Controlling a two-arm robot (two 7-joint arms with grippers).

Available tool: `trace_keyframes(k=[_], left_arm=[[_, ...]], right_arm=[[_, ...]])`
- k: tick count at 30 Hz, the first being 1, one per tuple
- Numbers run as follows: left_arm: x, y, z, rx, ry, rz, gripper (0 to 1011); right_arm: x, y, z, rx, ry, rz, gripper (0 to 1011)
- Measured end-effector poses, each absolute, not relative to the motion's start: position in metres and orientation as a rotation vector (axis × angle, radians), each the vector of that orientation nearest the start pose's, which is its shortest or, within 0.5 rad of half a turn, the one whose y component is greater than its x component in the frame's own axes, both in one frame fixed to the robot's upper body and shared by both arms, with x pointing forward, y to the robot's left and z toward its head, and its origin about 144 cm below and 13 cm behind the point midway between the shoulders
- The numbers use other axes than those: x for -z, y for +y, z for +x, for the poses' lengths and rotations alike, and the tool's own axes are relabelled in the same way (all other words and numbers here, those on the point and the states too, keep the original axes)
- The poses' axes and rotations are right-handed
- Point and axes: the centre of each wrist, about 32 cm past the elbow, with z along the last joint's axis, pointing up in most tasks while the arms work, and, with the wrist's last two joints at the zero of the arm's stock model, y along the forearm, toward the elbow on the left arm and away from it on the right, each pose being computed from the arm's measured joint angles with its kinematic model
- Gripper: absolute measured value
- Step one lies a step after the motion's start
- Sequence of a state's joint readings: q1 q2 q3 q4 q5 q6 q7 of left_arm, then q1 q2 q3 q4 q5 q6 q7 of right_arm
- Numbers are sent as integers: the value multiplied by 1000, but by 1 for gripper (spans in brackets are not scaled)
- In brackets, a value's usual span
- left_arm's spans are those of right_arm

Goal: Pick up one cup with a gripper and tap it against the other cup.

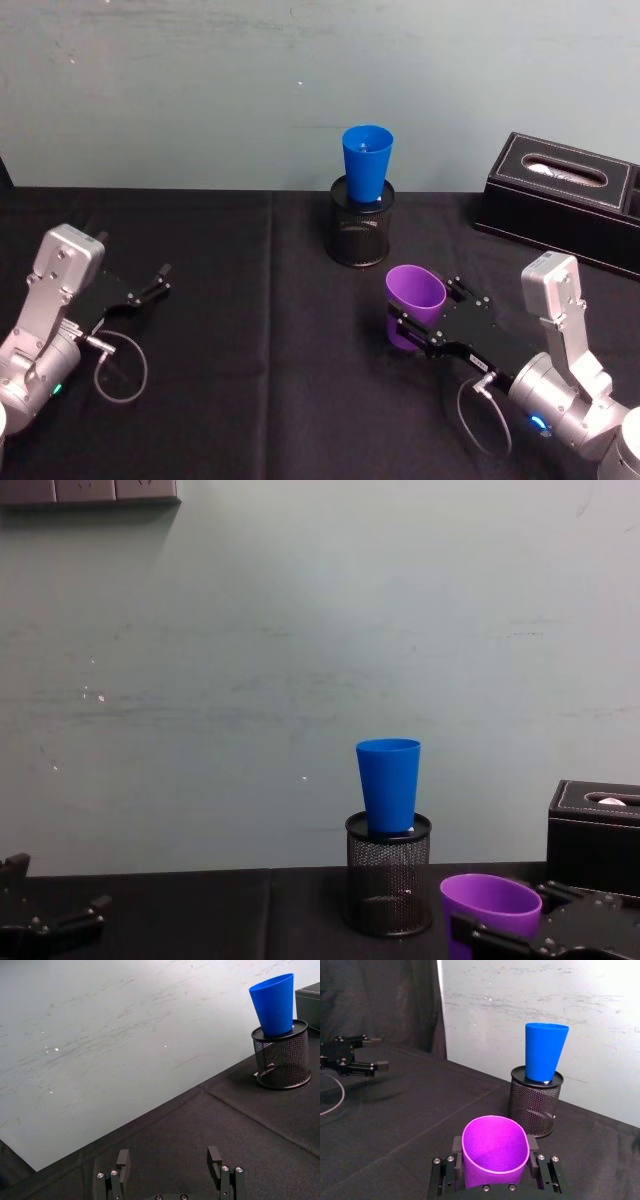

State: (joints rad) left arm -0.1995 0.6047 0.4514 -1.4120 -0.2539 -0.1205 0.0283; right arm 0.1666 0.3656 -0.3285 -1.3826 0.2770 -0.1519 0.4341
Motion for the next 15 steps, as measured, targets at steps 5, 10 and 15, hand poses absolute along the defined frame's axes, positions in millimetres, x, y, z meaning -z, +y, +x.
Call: trace_keyframes(k=[5, 10, 15], left_arm=[[-1140, 310, 489, -1248, -285, 304, 1011], [-1140, 310, 489, -1248, -285, 304, 1011], [-1140, 310, 489, -1248, -285, 304, 1011]], right_arm=[[-1121, -258, 492, 888, -98, -85, 739], [-1116, -258, 493, 892, -96, -87, 738], [-1113, -258, 493, 893, -95, -92, 738]])
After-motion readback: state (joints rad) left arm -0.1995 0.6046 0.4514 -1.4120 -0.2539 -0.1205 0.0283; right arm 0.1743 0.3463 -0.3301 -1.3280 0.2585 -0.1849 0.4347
